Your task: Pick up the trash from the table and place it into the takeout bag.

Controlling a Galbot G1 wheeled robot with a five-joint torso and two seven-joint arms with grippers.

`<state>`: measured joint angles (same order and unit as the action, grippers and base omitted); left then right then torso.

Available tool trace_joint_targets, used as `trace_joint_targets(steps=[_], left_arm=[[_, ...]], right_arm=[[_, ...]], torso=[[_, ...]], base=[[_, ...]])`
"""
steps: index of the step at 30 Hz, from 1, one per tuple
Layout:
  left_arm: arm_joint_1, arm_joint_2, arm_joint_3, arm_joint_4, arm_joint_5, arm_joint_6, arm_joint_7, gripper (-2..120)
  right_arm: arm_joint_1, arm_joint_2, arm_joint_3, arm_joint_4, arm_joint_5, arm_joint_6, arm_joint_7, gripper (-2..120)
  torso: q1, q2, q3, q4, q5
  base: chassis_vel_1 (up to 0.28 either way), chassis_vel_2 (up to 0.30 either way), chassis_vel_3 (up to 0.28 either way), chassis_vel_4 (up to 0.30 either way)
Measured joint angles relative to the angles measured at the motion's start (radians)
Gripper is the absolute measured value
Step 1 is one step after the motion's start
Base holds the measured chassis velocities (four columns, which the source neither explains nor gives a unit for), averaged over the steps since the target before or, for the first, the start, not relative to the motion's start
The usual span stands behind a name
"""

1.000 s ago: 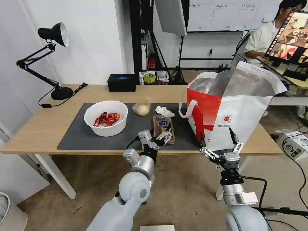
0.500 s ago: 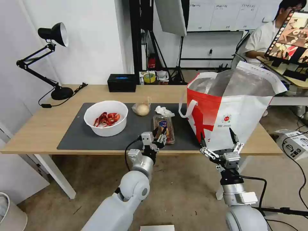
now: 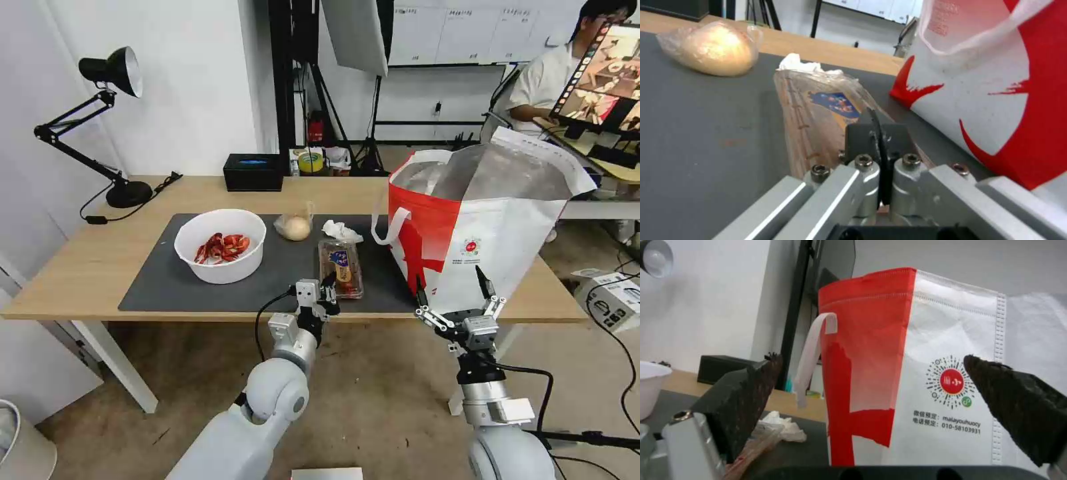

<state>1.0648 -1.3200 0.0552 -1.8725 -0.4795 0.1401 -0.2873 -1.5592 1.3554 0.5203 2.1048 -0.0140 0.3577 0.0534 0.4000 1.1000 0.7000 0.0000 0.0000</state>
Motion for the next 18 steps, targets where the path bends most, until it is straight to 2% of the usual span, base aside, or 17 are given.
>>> trace_joint_targets(steps=[18], left_arm=[[0.003,-0.003,0.020,0.054,0.044,-0.003,0.011,0]], right_arm=[[0.022,-0.010,-0.009,-0.015,0.035,-0.015,0.001,100]], torso=[[0.000,0.000,0.000,0.0000,0.0000]], base=[[0.000,0.000,0.000,0.000]])
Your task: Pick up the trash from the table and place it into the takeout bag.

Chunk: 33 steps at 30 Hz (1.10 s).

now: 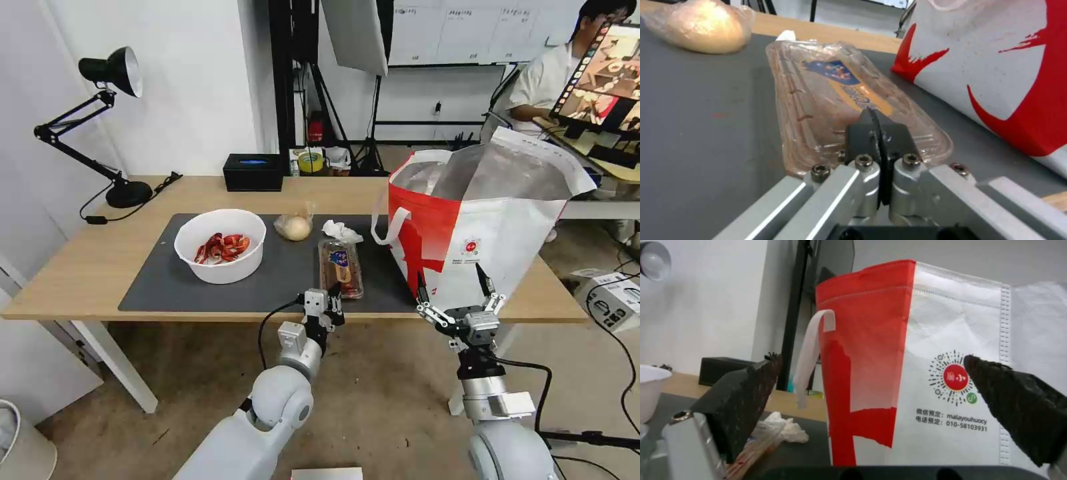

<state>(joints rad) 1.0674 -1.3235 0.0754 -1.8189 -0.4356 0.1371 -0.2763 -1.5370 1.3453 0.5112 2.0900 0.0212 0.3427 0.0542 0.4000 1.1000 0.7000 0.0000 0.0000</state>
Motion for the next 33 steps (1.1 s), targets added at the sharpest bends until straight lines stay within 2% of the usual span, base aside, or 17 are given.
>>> trace_joint_targets(steps=[3,12,20,24,27,30,33], left_arm=[[0.000,-0.001,-0.003,0.004,0.000,-0.001,-0.001,0],[-0.004,-0.002,-0.003,0.010,0.002,-0.001,-0.003,0],[-0.005,-0.002,-0.003,0.012,0.003,-0.003,-0.004,0],[-0.005,0.002,-0.003,0.012,0.004,-0.005,-0.004,0],[-0.006,0.008,-0.001,0.010,0.004,-0.006,-0.004,0],[-0.006,0.009,0.000,0.010,0.004,-0.006,-0.004,0],[-0.008,0.012,0.011,0.009,0.004,-0.007,-0.007,0]], right_arm=[[0.004,-0.003,-0.011,-0.002,0.027,-0.008,0.000,100],[0.033,-0.042,-0.074,-0.016,0.236,-0.114,-0.016,100],[0.061,-0.059,-0.132,-0.038,0.346,-0.154,-0.034,100],[0.080,-0.063,-0.159,-0.040,0.436,-0.191,-0.035,100],[0.107,-0.075,-0.166,-0.040,0.571,-0.251,-0.033,100],[0.114,-0.079,-0.166,-0.041,0.606,-0.270,-0.031,100],[0.159,-0.094,-0.163,-0.054,0.745,-0.342,-0.012,100]], torso=[[0.000,0.000,0.000,0.0000,0.0000],[0.000,0.000,0.000,0.0001,0.0000],[0.000,0.000,0.000,0.0000,0.0000],[0.000,0.000,0.000,0.0000,0.0000],[0.000,0.000,0.000,0.0000,0.0000],[0.000,0.000,0.000,0.0000,0.0000],[0.000,0.000,0.000,0.0001,0.0000]], base=[[0.000,0.000,0.000,0.000],[0.000,0.000,0.000,0.000],[0.000,0.000,0.000,0.000],[0.000,0.000,0.000,0.000],[0.000,0.000,0.000,0.000],[0.000,0.000,0.000,0.000],[0.000,0.000,0.000,0.000]])
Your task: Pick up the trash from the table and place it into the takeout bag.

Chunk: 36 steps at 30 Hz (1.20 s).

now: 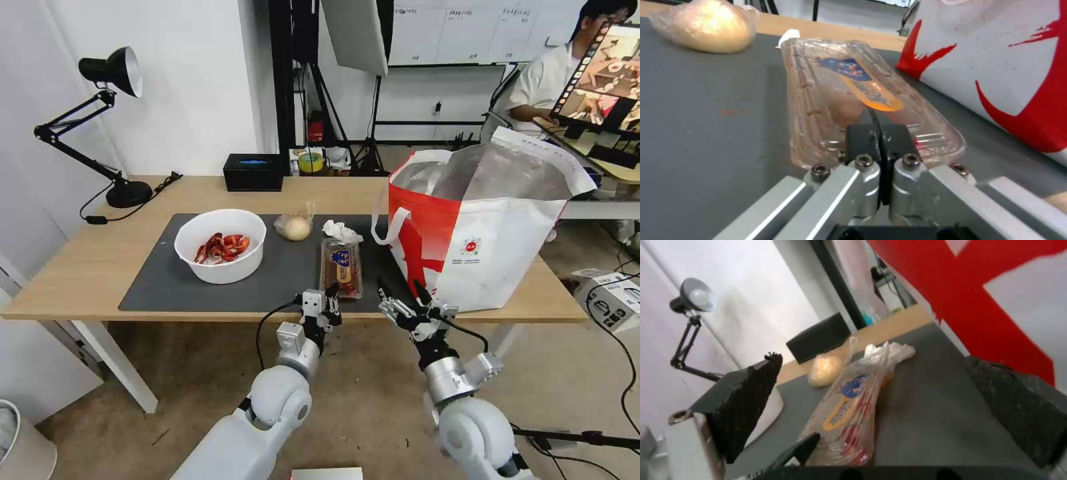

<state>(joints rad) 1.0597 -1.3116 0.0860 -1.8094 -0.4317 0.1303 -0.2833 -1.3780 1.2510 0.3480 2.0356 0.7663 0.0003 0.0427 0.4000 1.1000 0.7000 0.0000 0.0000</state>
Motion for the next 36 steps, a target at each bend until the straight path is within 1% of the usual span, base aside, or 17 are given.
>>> trace_joint_targets(steps=[1,3,4,7,11,22,24,35,36], left_arm=[[0.000,0.000,0.000,0.000,0.000,0.000,0.000,0],[-0.001,0.000,0.003,0.000,0.000,0.000,-0.001,0],[-0.001,0.000,0.003,0.000,0.000,0.000,-0.001,0],[-0.003,0.001,0.005,-0.001,0.000,0.000,-0.002,0],[-0.004,0.003,0.006,-0.001,0.000,0.000,-0.002,0],[-0.009,0.006,0.014,0.002,-0.002,0.000,-0.003,0],[-0.011,0.004,0.020,0.004,-0.002,-0.001,-0.003,0],[-0.017,-0.001,0.026,0.012,-0.003,-0.001,-0.003,0],[-0.018,0.000,0.024,0.013,-0.003,-0.001,-0.003,0]], right_arm=[[0.000,0.000,0.000,0.000,0.000,0.000,0.000,100],[0.023,-0.002,0.002,-0.016,0.053,-0.025,0.010,100],[0.023,-0.002,0.002,-0.016,0.053,-0.025,0.010,100],[0.058,-0.002,0.002,-0.045,0.121,-0.058,0.021,100],[0.094,0.001,-0.003,-0.073,0.170,-0.084,0.035,100],[0.173,0.019,-0.033,-0.137,0.217,-0.118,0.064,100],[0.205,0.019,-0.037,-0.144,0.250,-0.143,0.084,100],[0.272,0.015,-0.061,-0.177,0.268,-0.185,0.111,100],[0.286,0.016,-0.067,-0.185,0.269,-0.199,0.121,100]], torso=[[0.000,0.000,0.000,0.0000,0.0000],[0.000,0.000,0.000,0.0000,0.0000],[0.000,0.000,0.000,0.0000,0.0000],[0.000,0.000,0.000,0.0000,0.0000],[0.000,0.000,0.000,0.0000,0.0000],[0.000,0.000,0.000,0.0000,0.0000],[0.000,0.000,0.000,0.0000,0.0000],[0.000,0.000,0.000,-0.0001,0.0000],[0.000,0.000,0.000,-0.0001,0.0000]], base=[[0.000,0.000,0.000,0.000],[0.000,0.000,0.000,0.000],[0.000,0.000,0.000,0.000],[0.000,0.000,0.000,0.000],[0.000,0.000,0.000,0.000],[0.000,0.000,0.000,0.000],[0.000,0.000,0.000,0.000],[0.000,0.000,0.000,0.000],[0.000,0.000,0.000,0.000]])
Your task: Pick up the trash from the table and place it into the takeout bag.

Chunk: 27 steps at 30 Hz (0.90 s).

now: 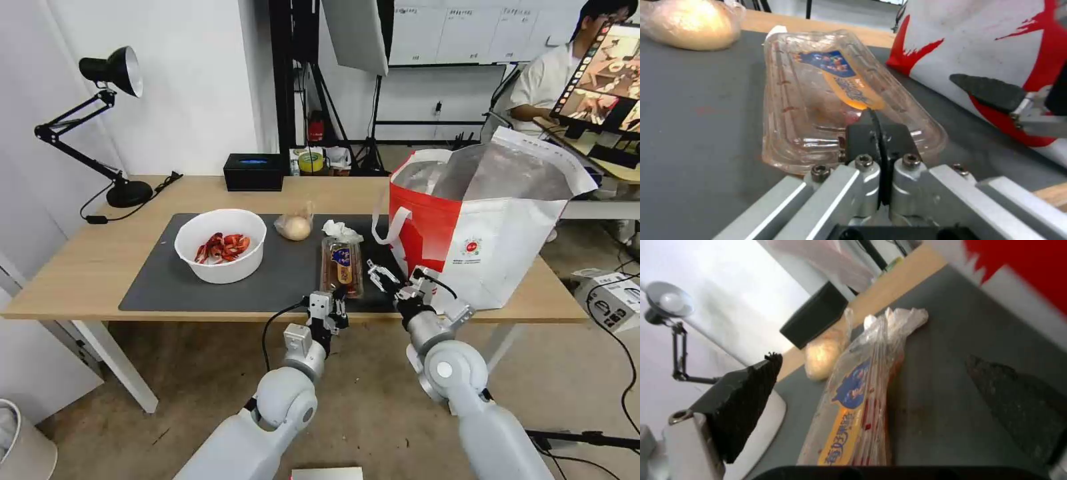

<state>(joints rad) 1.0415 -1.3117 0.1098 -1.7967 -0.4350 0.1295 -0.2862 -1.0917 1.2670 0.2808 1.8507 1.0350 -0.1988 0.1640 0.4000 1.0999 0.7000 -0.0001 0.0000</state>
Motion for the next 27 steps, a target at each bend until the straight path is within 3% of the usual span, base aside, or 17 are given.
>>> trace_joint_targets(steps=[27], left_arm=[[0.002,-0.008,-0.007,-0.001,-0.001,-0.004,-0.002,0]], right_arm=[[0.136,0.011,-0.089,-0.079,-0.011,-0.089,0.098,100]], torso=[[0.000,0.000,0.000,0.0000,-0.0001]], base=[[0.000,0.000,0.000,0.000]])
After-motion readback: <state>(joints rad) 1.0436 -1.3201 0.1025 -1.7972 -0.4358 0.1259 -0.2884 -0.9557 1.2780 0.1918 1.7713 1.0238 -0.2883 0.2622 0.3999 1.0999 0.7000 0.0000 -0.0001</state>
